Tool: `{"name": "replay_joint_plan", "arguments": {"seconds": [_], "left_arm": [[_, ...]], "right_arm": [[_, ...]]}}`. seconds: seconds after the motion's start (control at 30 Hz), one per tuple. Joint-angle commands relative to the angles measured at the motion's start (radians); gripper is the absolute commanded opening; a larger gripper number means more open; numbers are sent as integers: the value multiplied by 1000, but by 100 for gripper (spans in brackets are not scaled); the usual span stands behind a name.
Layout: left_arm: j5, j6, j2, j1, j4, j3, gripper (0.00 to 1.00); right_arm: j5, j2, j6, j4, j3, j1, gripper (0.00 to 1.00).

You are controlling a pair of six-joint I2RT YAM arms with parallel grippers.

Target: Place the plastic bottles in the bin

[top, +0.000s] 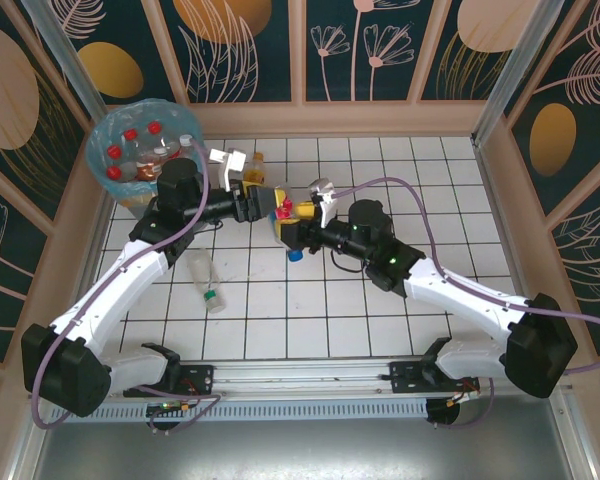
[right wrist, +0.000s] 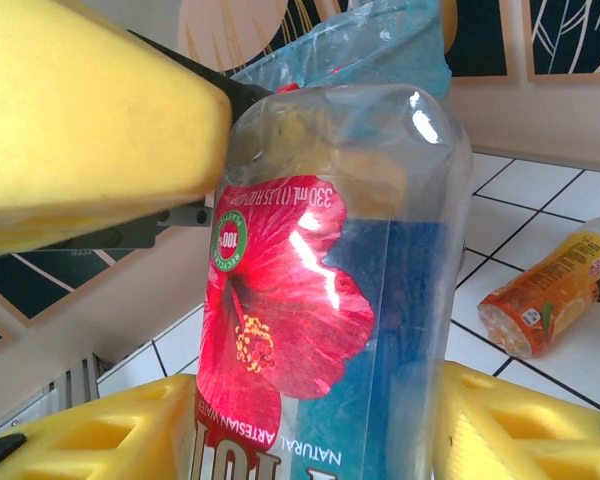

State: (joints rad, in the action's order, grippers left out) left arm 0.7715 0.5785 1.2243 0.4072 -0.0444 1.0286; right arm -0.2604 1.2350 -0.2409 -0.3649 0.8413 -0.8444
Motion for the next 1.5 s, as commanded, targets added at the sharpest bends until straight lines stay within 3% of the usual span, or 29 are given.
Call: {"name": "replay_joint_plan", "arguments": {"seconds": [0.0,0.13,0.37,0.43,0.5,0.57,0.63,0.73,0.93,1.03,1.23,1.47], "left_arm": [[22,-27,12,10,41,33,81],[14,-36,4,12,28,24,77],[-48,-47,-11,13,23,29,52],[-95,-38,-12,13,34,46,51],[-186,-37,-11,13,76,85,51],[-305,-52,-16,12,138,147,51],[-402,-61,-21,12,171,209,52],[-530,-90,-28,12,186,299,55],[-906,-274,32,8,324,569,59],[-1115,-354,64,-17,312,646,59],[-1133,-351,139,-221,338,743,59],[-1174,-434,242,-333,472,833,60]], "right_arm": [[-6,-31,18,-57,7,-15,56],[-7,-34,24,-60,13,-20,56],[41,-22,20,-47,21,-21,59],[66,-20,17,-45,24,-25,68],[117,-25,20,-45,21,-35,82],[197,-33,26,-44,24,-47,88],[295,-35,32,-28,36,-63,91],[340,-33,35,-13,62,-75,93],[332,8,18,-40,128,-102,95],[314,47,12,-47,158,-113,95],[282,89,-4,-35,195,-146,95],[313,67,8,-16,170,-165,95]]}}
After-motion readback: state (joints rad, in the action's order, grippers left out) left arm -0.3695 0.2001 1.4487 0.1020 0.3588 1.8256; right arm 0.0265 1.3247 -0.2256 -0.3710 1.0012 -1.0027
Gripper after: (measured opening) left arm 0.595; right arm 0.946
